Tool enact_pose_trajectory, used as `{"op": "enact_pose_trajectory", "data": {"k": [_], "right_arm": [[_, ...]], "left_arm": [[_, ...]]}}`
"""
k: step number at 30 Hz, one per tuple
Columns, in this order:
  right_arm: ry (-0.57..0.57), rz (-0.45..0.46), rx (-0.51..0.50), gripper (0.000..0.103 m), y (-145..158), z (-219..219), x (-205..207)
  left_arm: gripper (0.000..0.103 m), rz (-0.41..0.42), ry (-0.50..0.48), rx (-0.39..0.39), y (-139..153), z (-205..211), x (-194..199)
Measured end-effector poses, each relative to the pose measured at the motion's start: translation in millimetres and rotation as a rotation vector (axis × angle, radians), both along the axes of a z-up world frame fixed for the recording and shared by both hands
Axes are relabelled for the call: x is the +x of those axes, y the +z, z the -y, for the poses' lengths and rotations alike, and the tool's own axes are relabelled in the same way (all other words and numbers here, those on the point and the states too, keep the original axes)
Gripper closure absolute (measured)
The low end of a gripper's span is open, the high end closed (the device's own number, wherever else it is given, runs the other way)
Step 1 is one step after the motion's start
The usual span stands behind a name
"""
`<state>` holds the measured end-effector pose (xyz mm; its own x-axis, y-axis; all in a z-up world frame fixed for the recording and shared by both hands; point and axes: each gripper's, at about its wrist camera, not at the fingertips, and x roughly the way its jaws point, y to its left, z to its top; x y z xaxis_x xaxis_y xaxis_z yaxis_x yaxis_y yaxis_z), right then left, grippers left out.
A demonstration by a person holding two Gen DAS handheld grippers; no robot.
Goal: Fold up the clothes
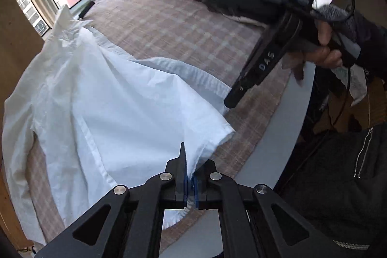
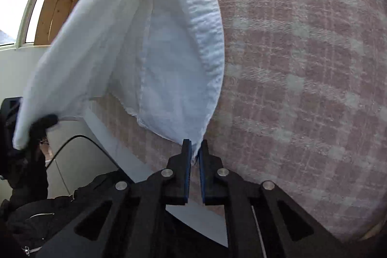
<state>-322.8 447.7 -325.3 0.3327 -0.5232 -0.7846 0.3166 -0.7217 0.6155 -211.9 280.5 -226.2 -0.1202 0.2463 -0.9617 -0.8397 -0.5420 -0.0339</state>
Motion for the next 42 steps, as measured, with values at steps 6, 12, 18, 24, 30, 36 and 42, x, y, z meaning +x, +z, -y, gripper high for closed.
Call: {"op": "enact_pose_trajectory", "data": {"k": [6,12,18,24,30,36,42], "right_arm": [[-0.052,-0.181,0.004,0.082,49,-23,-29],[-0.211,-0.525,0.093,0.082,100,-8,-111],[-0.228,-0.561,0.122,0.082,79,60,-219],[-0.163,-0.523,0.209,0.082,31,106,-292],[-0.132,-0.494,0.107,0.081,17,121,-332],[-0.032,-0.564,0.115,0.101,17,138,-332],[-0.109,-0.631,0.052,0.102,47,109,-335]], "left_arm": [[0.088,0.011,0.036,-0.007,3,14,1],[0.087,-0.092,0.276,-0.065,7,62,-64],[0.084,-0.094,0.494,0.031,33,100,-108],[0.087,-0.096,0.639,0.072,43,130,-130],[0.087,-0.023,0.641,0.073,19,121,-131],[0.087,0.027,0.637,0.032,-3,113,-134],[0.087,0.059,0.634,0.028,-13,111,-132]]}}
